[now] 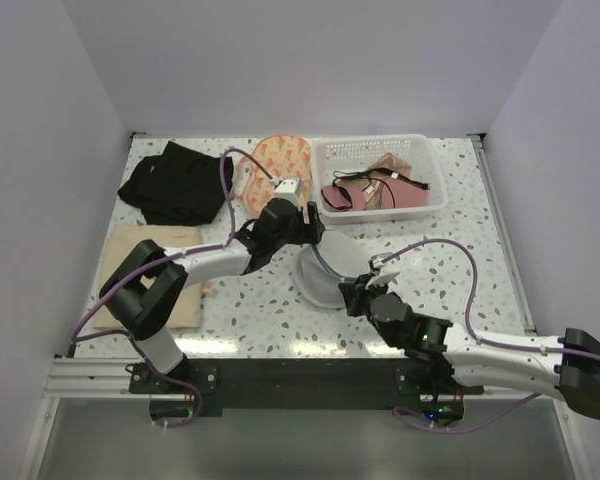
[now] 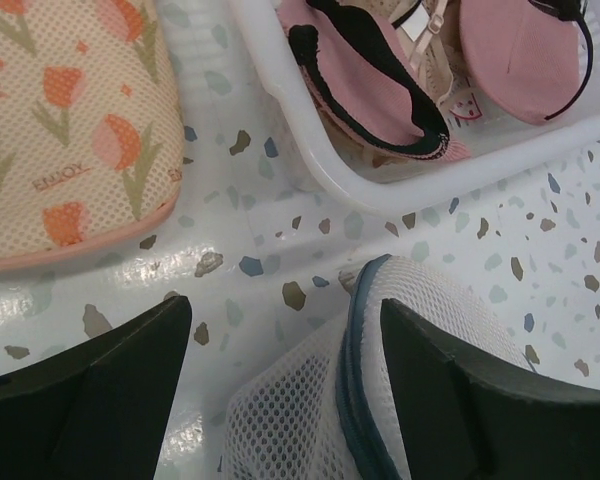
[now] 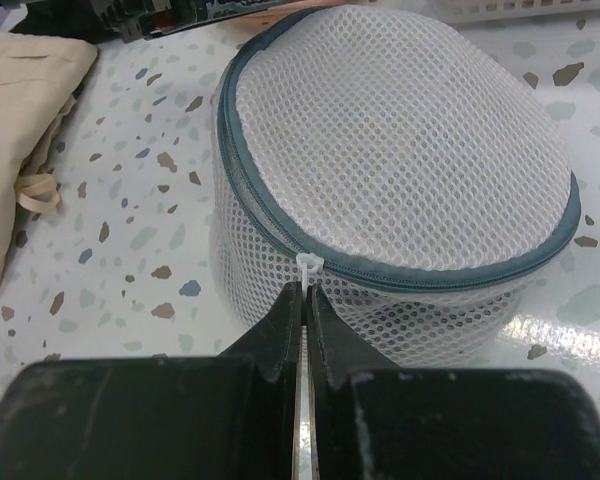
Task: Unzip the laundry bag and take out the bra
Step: Unzip the laundry bag at the center of the board.
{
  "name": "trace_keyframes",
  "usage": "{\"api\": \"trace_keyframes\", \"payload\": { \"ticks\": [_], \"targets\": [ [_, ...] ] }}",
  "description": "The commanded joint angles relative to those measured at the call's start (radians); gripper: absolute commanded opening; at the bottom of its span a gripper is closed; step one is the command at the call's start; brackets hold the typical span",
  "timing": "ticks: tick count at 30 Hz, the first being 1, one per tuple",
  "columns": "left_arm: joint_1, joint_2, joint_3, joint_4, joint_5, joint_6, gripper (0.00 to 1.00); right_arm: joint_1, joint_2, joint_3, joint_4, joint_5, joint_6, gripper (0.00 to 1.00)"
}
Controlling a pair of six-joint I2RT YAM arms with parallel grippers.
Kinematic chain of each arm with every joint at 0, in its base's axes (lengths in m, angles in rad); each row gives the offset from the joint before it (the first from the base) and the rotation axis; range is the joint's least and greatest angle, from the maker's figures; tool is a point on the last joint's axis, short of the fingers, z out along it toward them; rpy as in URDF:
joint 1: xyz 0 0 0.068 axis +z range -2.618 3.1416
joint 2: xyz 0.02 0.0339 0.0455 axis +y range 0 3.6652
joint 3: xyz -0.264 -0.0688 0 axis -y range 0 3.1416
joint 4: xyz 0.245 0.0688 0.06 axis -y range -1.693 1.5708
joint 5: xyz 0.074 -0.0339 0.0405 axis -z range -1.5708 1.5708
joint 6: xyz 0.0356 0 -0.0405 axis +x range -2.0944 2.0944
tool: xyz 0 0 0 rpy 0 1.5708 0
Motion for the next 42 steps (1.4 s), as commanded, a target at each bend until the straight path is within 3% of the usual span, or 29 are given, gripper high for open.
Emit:
{"api": "trace_keyframes", "payload": {
  "ticks": [1, 8, 16, 34, 39, 42],
  "targets": [
    [0.004, -0.110, 0.014, -0.055, -0.092, 0.013, 0.83, 0.003, 0.037, 0.047, 0.078, 0.001, -0.028, 0.00],
    [0.004, -0.274, -0.089, -0.103, -0.089, -0.048, 0.86, 0.003, 0.131, 0.096, 0.155, -0.059, -0.075, 0.00],
    [-0.006, -0.383, -0.192, -0.128, 0.006, -0.131, 0.87, 0.001, 0.247, 0.163, 0.248, -0.121, -0.136, 0.00],
    [-0.061, -0.338, -0.215, -0.039, 0.140, -0.182, 0.87, 0.001, 0.313, 0.179, 0.277, -0.147, -0.140, 0.00],
    [-0.076, -0.299, -0.213, -0.019, 0.152, -0.190, 0.83, 0.001, 0.312, 0.179, 0.276, -0.142, -0.143, 0.00],
    [-0.084, -0.281, -0.210, -0.006, 0.160, -0.193, 0.75, 0.001, 0.310, 0.179, 0.276, -0.139, -0.144, 0.00]
  ]
}}
